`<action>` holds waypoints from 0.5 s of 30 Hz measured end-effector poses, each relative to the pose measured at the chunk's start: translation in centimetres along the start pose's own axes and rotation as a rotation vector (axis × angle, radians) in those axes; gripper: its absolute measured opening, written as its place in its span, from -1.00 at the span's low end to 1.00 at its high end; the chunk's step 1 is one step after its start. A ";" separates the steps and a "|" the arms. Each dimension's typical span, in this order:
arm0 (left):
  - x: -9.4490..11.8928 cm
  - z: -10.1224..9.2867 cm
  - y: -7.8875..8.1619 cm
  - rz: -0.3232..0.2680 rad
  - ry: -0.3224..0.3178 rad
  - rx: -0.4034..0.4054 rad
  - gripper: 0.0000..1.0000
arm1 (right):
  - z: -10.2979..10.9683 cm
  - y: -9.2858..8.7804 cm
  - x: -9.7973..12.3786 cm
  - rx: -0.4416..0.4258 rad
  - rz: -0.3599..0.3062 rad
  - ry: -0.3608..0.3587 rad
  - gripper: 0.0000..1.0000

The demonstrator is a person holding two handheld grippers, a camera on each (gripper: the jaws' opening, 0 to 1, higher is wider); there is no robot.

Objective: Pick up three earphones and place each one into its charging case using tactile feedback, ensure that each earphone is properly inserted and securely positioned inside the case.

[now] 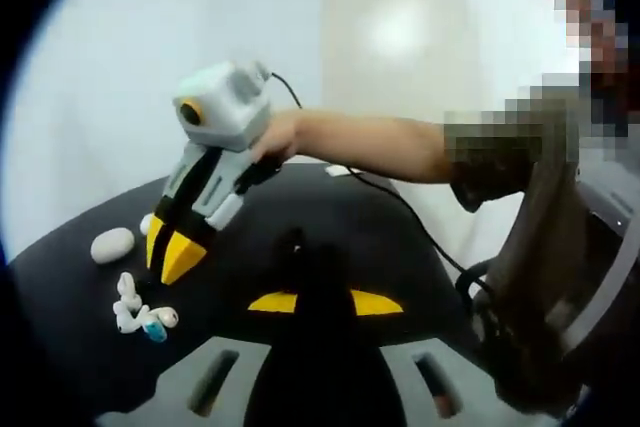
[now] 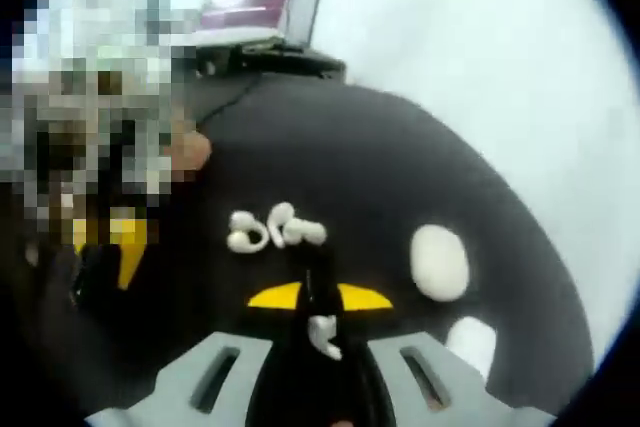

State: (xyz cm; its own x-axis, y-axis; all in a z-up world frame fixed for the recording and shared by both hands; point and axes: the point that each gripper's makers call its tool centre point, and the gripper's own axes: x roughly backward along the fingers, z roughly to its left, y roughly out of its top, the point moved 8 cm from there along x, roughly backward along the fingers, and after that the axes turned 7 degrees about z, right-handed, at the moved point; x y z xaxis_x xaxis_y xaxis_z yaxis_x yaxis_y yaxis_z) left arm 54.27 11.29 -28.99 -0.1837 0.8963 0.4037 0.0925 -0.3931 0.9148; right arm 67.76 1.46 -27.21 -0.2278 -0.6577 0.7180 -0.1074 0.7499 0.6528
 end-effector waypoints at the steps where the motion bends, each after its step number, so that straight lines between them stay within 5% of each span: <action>1: 0.0 0.0 0.0 0.001 0.000 -0.001 -0.71 | 0.1 0.0 0.1 0.019 -0.003 -0.008 -0.71; 9: 0.1 0.0 -0.2 0.003 -0.002 0.001 -0.71 | 1.2 0.7 2.9 0.043 -0.097 -0.043 -0.71; 15: 0.1 0.0 -0.2 0.005 -0.001 0.004 -0.71 | 2.4 -0.6 5.9 0.023 -0.134 -0.015 -0.71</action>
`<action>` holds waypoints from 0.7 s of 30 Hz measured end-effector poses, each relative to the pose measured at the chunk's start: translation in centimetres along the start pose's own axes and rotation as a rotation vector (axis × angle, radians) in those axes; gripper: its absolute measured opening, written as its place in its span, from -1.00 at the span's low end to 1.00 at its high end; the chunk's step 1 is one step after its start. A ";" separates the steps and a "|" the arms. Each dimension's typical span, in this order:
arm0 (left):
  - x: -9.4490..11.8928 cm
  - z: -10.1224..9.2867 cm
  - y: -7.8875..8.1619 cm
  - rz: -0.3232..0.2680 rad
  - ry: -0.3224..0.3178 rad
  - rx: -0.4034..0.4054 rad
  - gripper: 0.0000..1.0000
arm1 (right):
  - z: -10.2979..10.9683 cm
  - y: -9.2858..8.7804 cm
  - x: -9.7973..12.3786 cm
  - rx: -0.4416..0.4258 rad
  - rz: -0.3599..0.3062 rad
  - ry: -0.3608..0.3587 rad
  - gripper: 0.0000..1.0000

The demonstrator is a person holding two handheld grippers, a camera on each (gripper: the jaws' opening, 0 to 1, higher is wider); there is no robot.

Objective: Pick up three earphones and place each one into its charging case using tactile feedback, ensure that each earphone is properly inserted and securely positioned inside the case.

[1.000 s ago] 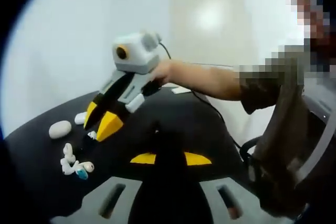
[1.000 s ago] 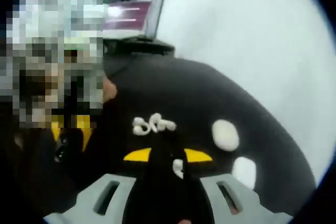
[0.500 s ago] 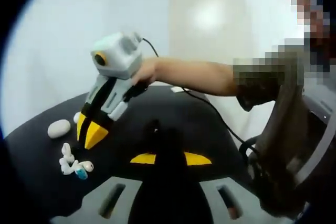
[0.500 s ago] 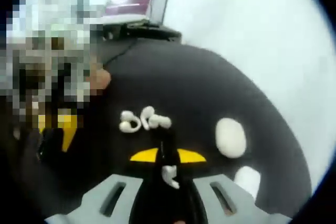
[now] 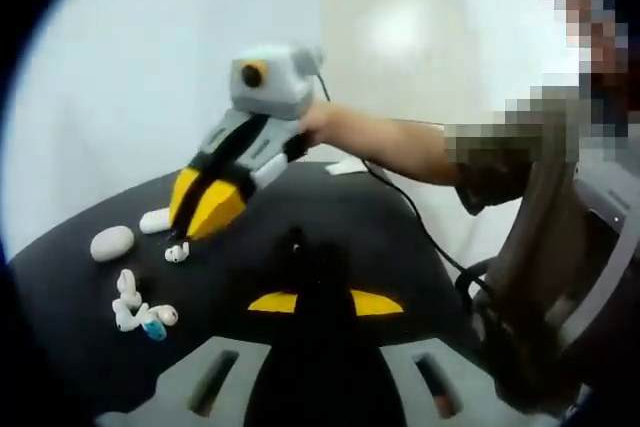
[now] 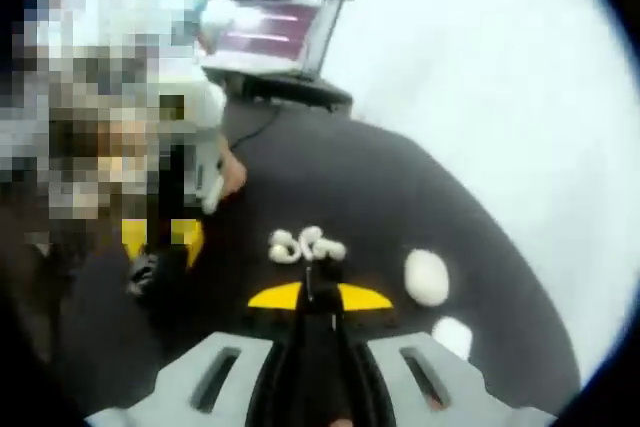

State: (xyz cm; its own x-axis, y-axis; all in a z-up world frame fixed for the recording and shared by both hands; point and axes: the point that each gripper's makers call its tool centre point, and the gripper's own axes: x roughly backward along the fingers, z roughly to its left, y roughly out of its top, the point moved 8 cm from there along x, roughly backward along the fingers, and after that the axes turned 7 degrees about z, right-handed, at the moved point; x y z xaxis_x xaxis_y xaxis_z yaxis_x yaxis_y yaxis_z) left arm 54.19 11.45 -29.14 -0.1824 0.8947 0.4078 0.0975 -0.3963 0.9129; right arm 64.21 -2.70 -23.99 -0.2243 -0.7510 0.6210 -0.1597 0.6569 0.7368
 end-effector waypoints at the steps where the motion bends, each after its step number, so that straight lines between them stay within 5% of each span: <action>1: 0.0 0.0 0.0 0.000 0.000 0.002 -0.71 | 0.2 -0.3 0.5 -0.008 0.000 0.004 -0.71; 13: 0.0 -0.1 0.0 -0.001 0.006 0.011 -0.71 | 2.6 -4.5 3.3 -0.089 0.041 0.028 -0.71; 21: 0.1 -0.2 0.0 -0.002 0.004 0.013 -0.71 | 4.0 -5.3 2.8 -0.096 0.060 0.080 -0.71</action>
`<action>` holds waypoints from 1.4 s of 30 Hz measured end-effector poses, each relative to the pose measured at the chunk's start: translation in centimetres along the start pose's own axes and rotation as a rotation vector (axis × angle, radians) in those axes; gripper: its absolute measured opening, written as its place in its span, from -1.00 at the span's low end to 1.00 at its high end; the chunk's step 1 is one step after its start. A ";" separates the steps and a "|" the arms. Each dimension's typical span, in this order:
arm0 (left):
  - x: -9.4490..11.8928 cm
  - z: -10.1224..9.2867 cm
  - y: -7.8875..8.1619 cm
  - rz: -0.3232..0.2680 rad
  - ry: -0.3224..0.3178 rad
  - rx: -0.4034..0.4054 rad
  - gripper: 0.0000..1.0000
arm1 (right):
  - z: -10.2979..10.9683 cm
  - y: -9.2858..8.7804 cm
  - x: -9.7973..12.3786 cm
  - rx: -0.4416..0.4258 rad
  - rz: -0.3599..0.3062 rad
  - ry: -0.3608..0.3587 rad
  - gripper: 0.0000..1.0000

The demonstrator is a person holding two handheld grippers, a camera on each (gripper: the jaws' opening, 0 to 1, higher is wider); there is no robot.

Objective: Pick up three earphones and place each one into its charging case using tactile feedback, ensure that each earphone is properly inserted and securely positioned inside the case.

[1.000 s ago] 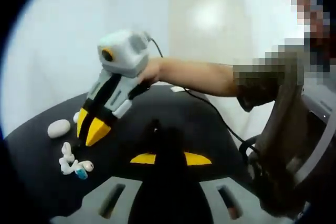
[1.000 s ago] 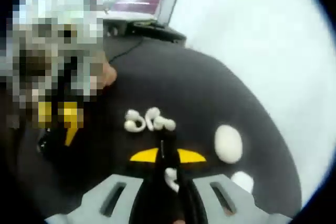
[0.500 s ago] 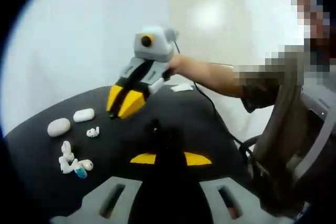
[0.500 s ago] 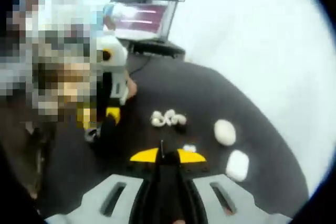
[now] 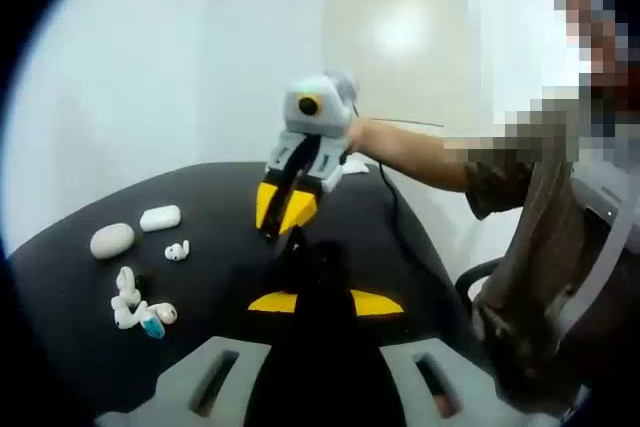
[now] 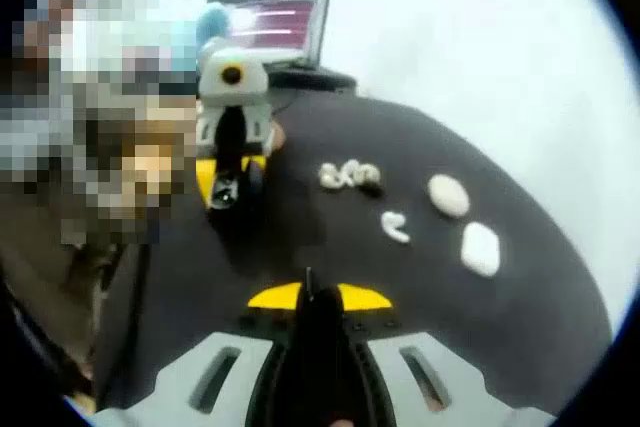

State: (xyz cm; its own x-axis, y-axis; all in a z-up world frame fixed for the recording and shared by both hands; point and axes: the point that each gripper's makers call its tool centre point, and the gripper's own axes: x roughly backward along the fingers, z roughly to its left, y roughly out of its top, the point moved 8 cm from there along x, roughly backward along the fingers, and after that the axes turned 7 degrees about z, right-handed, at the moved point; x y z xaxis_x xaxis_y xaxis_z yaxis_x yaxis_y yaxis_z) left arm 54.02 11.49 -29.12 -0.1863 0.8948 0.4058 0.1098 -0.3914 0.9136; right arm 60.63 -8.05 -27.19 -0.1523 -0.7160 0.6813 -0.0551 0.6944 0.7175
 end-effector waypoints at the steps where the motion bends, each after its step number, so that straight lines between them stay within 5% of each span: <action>1: 0.0 0.0 0.0 0.000 0.000 0.000 -0.71 | 0.0 0.0 -0.1 -0.001 0.005 0.003 -0.71; 5: 0.0 0.0 0.0 -0.001 0.003 0.000 -0.71 | -0.1 -0.1 -0.4 -0.019 0.003 -0.010 -0.69; 9: 0.0 0.0 0.0 -0.001 0.005 0.000 -0.71 | -0.4 0.1 0.3 -0.014 -0.024 -0.031 -0.42; 12: 0.0 0.0 0.0 -0.001 0.008 -0.005 -0.71 | -0.9 1.9 1.9 -0.015 -0.188 -0.081 -0.42; 15: 0.0 -0.1 0.0 0.000 0.005 -0.004 -0.71 | -2.8 3.7 3.2 -0.111 -0.328 -0.181 -0.46; 18: 0.0 -0.1 0.0 0.000 0.004 -0.004 -0.71 | -3.9 4.9 2.3 -0.121 -0.294 -0.245 -0.48; 26: 0.0 -0.1 0.0 0.001 0.004 -0.011 -0.71 | -5.3 7.4 -3.1 -0.053 -0.102 -0.227 -0.62; 32: -0.2 -0.1 0.0 0.003 0.003 -0.013 -0.71 | -6.3 8.0 -6.8 -0.167 -0.059 -0.105 -0.62; 42: -0.4 0.0 0.0 0.007 -0.008 -0.016 -0.71 | -6.0 7.5 -10.1 -0.154 -0.024 -0.054 -0.67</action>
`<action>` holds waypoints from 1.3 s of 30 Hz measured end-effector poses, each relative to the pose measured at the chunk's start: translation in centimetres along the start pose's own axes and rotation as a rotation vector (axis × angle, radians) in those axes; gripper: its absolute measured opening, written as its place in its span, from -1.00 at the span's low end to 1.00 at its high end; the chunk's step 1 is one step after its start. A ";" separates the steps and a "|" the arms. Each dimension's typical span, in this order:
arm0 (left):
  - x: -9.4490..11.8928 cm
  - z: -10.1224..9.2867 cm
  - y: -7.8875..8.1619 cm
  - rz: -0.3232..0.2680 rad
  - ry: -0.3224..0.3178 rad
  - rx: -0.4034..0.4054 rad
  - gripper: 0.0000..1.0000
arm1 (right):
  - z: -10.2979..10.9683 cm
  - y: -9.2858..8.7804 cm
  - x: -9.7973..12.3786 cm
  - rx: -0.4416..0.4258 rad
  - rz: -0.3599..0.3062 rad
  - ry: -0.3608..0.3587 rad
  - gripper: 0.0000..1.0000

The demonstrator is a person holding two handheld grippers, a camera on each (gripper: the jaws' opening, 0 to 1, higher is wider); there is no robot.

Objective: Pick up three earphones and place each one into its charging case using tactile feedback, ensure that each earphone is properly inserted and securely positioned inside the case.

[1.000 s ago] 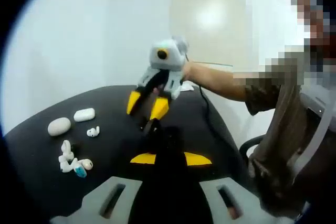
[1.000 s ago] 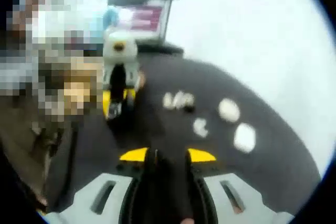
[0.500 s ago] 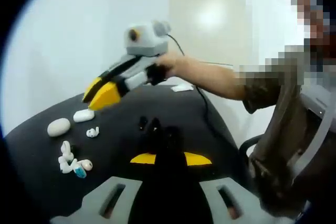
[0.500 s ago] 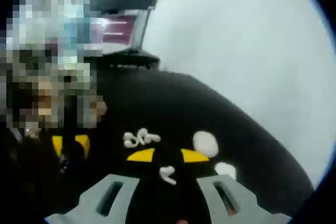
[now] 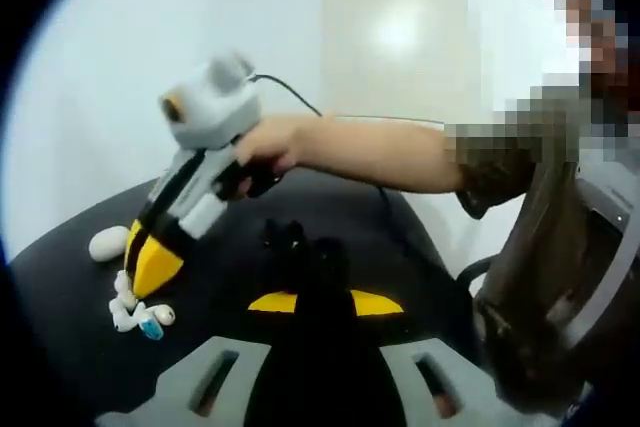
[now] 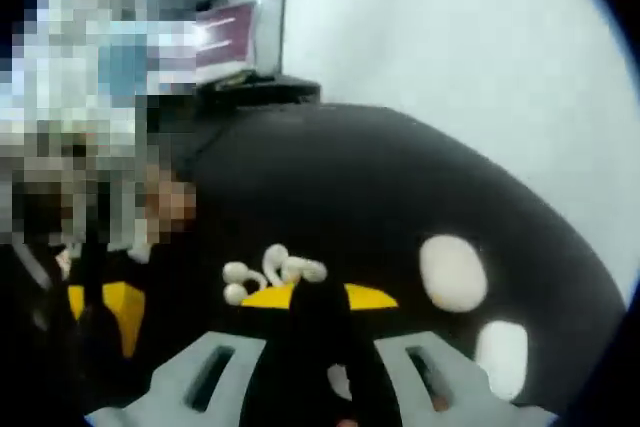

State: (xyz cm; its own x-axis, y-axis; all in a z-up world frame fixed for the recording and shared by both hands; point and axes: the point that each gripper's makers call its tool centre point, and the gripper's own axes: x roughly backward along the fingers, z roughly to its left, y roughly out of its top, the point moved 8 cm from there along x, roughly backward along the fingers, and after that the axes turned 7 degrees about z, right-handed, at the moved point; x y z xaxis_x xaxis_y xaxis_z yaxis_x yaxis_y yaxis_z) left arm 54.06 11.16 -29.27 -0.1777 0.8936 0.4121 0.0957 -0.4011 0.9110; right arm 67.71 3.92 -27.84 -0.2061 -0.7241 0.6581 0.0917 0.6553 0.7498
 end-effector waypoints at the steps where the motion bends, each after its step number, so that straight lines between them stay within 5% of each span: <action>1: 0.0 0.0 0.0 0.001 -0.003 0.003 -0.71 | 0.0 0.0 -0.2 0.004 0.004 -0.003 -0.69; 12: -0.2 -0.1 0.1 0.001 -0.008 0.007 -0.71 | 0.4 -1.0 2.2 0.023 -0.018 -0.011 -0.70; 17: -0.2 0.0 0.1 0.001 -0.008 0.009 -0.71 | -0.2 -1.3 3.5 0.026 -0.053 -0.112 -0.70; 19: -0.2 0.0 0.1 0.002 -0.005 0.010 -0.71 | -0.7 -0.6 4.0 0.059 -0.094 -0.238 -0.70; 21: -0.2 0.0 0.1 0.002 -0.001 0.010 -0.71 | -0.3 -0.2 4.2 0.127 -0.089 -0.238 -0.70; 27: -0.1 0.0 -0.1 0.005 0.003 0.009 -0.71 | 0.3 0.5 4.5 0.143 -0.095 -0.228 -0.70; 32: 0.0 0.0 -0.2 0.005 0.003 0.006 -0.71 | 2.2 0.6 5.3 0.078 -0.168 -0.036 -0.70; 35: 0.0 -0.1 -0.3 0.004 0.006 -0.013 -0.71 | 4.2 0.1 5.6 0.055 -0.179 0.171 -0.70; 39: 0.1 -0.2 -0.3 0.005 -0.003 -0.020 -0.71 | 5.0 -1.7 4.9 0.079 -0.079 0.232 -0.70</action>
State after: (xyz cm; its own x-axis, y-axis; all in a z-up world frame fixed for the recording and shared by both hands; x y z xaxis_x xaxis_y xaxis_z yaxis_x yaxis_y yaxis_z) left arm 53.84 11.30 -29.50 -0.1747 0.8923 0.4163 0.0772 -0.4091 0.9092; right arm 61.64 0.30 -26.23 0.0203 -0.7978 0.6025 0.0063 0.6028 0.7979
